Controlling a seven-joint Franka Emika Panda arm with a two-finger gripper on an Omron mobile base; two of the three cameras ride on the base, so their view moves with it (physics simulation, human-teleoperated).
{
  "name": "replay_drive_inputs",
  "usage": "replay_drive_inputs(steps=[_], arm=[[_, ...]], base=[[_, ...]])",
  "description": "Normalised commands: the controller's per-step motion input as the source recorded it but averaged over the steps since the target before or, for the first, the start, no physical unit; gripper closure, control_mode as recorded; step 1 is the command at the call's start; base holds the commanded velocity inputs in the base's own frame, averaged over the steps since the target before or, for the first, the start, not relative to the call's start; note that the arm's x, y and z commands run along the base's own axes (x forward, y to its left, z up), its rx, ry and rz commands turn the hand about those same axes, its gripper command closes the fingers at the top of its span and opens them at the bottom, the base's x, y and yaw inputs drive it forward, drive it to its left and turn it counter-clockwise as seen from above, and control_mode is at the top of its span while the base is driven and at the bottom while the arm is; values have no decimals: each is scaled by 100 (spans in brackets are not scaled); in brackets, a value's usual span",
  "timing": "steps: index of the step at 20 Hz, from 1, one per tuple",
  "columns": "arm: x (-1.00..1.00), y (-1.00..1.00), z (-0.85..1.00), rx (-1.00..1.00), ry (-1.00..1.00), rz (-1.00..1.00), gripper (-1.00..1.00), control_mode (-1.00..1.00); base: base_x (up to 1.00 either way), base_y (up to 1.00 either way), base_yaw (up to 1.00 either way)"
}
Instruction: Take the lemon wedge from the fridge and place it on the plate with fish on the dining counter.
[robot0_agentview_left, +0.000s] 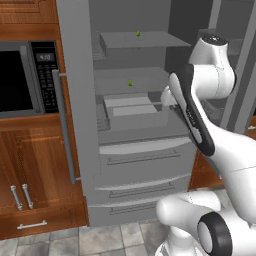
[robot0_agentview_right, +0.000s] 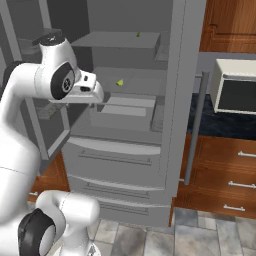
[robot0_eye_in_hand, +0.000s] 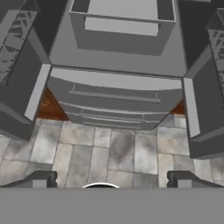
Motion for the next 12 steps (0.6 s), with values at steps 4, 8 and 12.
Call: replay_drive_inputs(steps=[4, 8, 12], arm=[[4, -3, 0, -4, -12, -4, -100, -100], [0, -15, 0, -4, -25, -9, -100, -100], [0, 0, 0, 0, 0, 0, -100, -100]], base=[[0, 0, 0], [0, 0, 0], [0, 0, 0]])
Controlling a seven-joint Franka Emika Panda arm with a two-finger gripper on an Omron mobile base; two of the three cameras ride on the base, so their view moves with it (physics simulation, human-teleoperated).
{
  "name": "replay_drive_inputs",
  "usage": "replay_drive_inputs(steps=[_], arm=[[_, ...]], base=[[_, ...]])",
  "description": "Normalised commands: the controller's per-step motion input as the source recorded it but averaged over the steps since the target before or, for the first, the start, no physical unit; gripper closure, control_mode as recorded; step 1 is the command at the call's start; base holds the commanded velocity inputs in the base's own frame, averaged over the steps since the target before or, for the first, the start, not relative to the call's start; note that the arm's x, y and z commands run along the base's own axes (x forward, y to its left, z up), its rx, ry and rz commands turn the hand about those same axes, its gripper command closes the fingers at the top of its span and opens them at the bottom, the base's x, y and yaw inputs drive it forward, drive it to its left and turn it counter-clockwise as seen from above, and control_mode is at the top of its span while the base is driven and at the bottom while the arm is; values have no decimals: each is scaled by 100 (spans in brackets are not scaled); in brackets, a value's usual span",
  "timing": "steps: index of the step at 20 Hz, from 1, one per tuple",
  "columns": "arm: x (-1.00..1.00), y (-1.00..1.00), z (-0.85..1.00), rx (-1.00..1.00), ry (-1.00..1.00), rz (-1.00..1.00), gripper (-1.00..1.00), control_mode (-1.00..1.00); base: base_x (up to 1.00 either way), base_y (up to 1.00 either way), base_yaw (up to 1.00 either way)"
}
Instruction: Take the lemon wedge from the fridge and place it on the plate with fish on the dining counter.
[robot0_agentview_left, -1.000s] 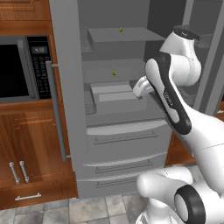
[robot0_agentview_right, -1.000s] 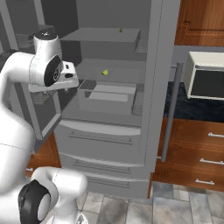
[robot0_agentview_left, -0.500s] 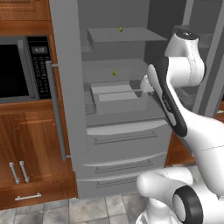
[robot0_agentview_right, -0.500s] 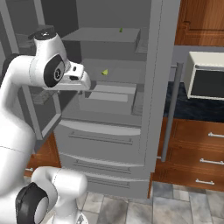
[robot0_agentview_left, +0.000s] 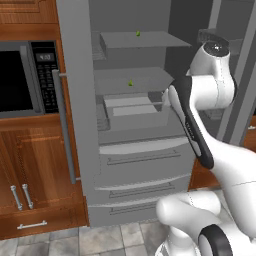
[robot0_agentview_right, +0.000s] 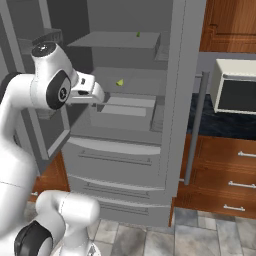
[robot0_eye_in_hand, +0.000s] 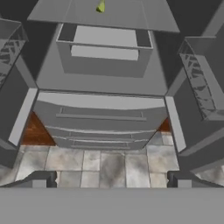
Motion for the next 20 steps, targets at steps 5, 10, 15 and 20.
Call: replay_drive_inputs(steps=[5, 10, 15, 20], arm=[[17, 19, 0, 0, 0, -1, -100, -100], [49, 35, 0, 0, -5, -3, -100, -100], [56, -21, 0, 1, -7, 0, -100, -100], [-54, -23, -2, 0, -22, 0, -100, -100]], base=[[0, 0, 0], [0, 0, 0], [0, 0, 0], [0, 0, 0]])
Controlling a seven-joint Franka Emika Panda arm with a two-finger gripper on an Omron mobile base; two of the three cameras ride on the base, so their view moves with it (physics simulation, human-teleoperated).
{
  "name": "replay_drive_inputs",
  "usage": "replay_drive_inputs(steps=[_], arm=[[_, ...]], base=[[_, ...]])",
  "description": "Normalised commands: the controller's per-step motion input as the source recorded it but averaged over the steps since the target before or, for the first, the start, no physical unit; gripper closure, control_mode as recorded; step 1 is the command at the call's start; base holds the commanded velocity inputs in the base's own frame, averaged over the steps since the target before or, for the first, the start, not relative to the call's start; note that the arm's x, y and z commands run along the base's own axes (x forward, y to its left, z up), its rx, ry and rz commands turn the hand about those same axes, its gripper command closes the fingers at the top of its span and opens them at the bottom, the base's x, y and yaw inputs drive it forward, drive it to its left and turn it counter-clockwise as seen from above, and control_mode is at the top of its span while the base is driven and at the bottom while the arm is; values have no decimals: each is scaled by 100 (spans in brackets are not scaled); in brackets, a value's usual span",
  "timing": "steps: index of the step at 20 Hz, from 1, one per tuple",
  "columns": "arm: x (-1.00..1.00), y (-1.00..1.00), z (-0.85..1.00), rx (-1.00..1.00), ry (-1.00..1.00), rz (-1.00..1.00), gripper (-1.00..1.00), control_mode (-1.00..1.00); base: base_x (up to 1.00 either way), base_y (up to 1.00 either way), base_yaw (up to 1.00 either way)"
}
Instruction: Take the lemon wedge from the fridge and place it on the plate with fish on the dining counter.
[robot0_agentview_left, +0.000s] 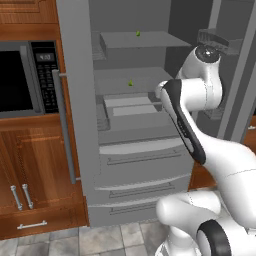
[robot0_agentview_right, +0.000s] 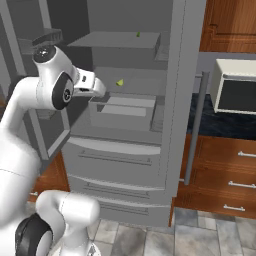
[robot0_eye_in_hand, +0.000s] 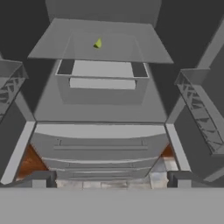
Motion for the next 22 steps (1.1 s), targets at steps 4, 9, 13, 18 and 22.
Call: replay_drive_inputs(steps=[4, 9, 13, 18, 22], arm=[[-29, -3, 0, 0, -8, 0, -100, -100], [0, 0, 0, 0, 0, 0, -100, -100], [0, 0, 0, 0, 0, 0, -100, -100], [0, 0, 0, 0, 0, 0, -100, -100], [6, 0, 0, 0, -4, 0, -100, -100]], base=[[0, 0, 0], [0, 0, 0], [0, 0, 0], [0, 0, 0], [0, 0, 0]])
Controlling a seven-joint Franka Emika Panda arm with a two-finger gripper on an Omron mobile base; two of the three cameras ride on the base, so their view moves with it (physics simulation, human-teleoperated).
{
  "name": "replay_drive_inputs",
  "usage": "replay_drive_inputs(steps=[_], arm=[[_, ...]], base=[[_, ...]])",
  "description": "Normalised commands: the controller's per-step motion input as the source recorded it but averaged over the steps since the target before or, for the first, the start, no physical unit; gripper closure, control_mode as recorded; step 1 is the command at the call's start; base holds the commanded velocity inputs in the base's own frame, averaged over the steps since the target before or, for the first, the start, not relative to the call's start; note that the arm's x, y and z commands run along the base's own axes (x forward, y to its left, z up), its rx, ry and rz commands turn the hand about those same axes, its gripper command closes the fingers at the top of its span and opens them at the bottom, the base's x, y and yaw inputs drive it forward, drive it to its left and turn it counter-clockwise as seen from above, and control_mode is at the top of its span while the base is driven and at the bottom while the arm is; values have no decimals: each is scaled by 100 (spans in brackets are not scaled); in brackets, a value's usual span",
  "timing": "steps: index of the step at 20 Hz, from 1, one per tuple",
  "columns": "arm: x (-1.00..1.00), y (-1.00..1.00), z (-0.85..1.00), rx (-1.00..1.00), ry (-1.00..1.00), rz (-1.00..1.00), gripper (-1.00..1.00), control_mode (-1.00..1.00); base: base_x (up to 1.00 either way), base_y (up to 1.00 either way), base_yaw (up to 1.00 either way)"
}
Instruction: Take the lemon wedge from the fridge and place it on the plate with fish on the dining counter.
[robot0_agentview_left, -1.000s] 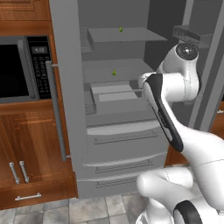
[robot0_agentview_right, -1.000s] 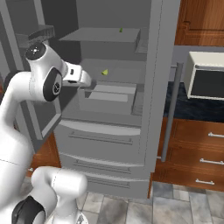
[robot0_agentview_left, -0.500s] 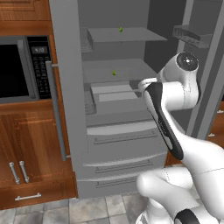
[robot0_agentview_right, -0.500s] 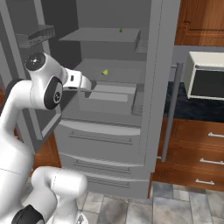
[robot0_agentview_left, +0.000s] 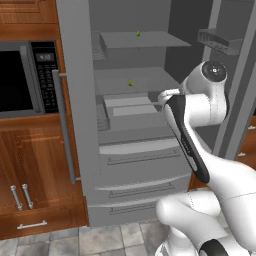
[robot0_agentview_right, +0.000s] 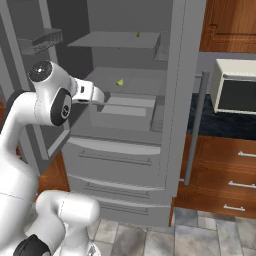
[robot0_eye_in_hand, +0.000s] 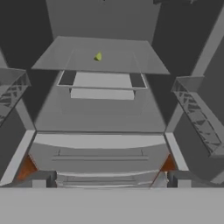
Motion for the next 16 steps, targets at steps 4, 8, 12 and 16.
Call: replay_drive_inputs(steps=[4, 8, 12, 16], arm=[[13, 0, 0, 0, -3, 0, -100, 100], [0, 0, 0, 0, 0, 0, -100, 100], [0, 0, 0, 0, 0, 0, -100, 100], [0, 0, 0, 0, 0, 0, -100, 100]], base=[[52, 0, 0], [77, 0, 0], [60, 1, 0], [38, 3, 0]])
